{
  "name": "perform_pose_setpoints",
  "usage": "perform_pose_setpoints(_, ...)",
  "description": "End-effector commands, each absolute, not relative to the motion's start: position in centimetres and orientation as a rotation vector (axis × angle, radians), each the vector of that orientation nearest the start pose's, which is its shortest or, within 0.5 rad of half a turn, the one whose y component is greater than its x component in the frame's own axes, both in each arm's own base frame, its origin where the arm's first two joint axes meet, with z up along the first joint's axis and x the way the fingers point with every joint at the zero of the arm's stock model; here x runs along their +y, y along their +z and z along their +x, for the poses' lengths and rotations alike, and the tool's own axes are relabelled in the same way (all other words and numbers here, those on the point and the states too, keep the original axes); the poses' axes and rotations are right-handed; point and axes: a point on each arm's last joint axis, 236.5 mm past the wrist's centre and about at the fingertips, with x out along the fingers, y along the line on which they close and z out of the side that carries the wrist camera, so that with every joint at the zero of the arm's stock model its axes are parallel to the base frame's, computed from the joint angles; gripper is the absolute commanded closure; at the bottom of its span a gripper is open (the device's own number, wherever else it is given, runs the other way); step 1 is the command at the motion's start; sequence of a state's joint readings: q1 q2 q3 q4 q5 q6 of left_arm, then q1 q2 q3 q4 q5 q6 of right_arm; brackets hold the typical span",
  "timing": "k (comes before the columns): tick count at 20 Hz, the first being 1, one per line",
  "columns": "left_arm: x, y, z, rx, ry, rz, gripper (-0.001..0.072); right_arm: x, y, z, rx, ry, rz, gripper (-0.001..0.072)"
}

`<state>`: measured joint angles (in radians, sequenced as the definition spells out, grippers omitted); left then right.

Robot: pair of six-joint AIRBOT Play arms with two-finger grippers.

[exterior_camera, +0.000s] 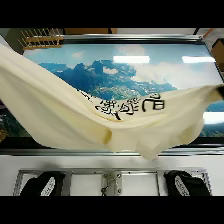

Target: Fold the clothes and pants, and hang the long-sleeved shirts on hangers.

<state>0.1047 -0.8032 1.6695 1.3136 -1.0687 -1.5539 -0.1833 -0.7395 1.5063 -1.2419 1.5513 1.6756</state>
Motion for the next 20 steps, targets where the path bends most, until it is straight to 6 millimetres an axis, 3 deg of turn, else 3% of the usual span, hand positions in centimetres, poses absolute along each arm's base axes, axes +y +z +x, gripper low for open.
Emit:
perform_pose_setpoints(1, -0.9, 32.2, 41.3, 0.434, -0.073, -0.181, 0.0704, 3.4, 18.7, 29.5, 1.099, 0.132, 0.376, 0.07)
perform_pose_setpoints(2, -0.7, 28.8, 44.9, 0.489, -0.07, -0.205, 0.0704, 2.9, 15.6, 31.5, 1.154, 0.113, 0.4, 0.07)
perform_pose_setpoints(4, -2.2, 23.0, 50.9, 0.593, -0.109, -0.265, 0.0704, 2.1, 10.6, 35.3, 1.229, 0.09, 0.432, 0.07)
perform_pose_setpoints(6, -3.8, 18.1, 55.9, 0.673, -0.134, -0.259, 0.0704, 1.3, 7.0, 39.0, 1.232, 0.062, 0.459, 0.0699)
perform_pose_setpoints(8, -5.8, 14.8, 59.1, 0.732, -0.166, -0.251, 0.0672, 0.8, 5.3, 42.4, 1.188, 0.047, 0.492, 0.0685)
perform_pose_setpoints(9, -6.5, 14.0, 60.0, 0.75, -0.177, -0.254, 0.0299, 0.4, 5.1, 43.9, 1.15, 0.038, 0.499, 0.0642)
perform_pose_setpoints(10, -6.7, 13.6, 60.6, 0.758, -0.178, -0.261, 0.0036, 0.0, 5.5, 45.2, 1.102, 0.027, 0.499, 0.0427)
perform_pose_setpoints(11, -6.5, 13.7, 60.7, 0.765, -0.169, -0.279, 0.0023, -0.6, 6.4, 46.3, 1.05, 0.016, 0.497, 0.0154)
perform_pose_setpoints(12, -5.8, 14.1, 60.6, 0.765, -0.153, -0.3, 0.0023, -1.4, 7.7, 46.9, 1.003, 0.006, 0.494, 0.0074)
perform_pose_setpoints(14, -2.8, 14.8, 58.7, 0.786, -0.09, -0.357, 0.0024, -2.9, 10.8, 46.7, 0.922, -0.011, 0.482, 0.0091)
perform_pose_setpoints(16, 0.1, 13.5, 54.8, 0.858, -0.026, -0.397, 0.0024, -3.4, 14.0, 45.0, 0.864, 0.003, 0.432, 0.0091)
perform_pose_setpoints(18, 1.5, 9.8, 49.6, 0.964, 0.034, -0.444, 0.0023, -2.4, 16.2, 42.0, 0.836, 0.033, 0.382, 0.0101)
perform_pose_setpoints(20, 1.4, 4.3, 43.3, 1.1, 0.109, -0.532, 0.0023, -1.3, 17.0, 39.2, 0.818, 0.045, 0.371, 0.0115)
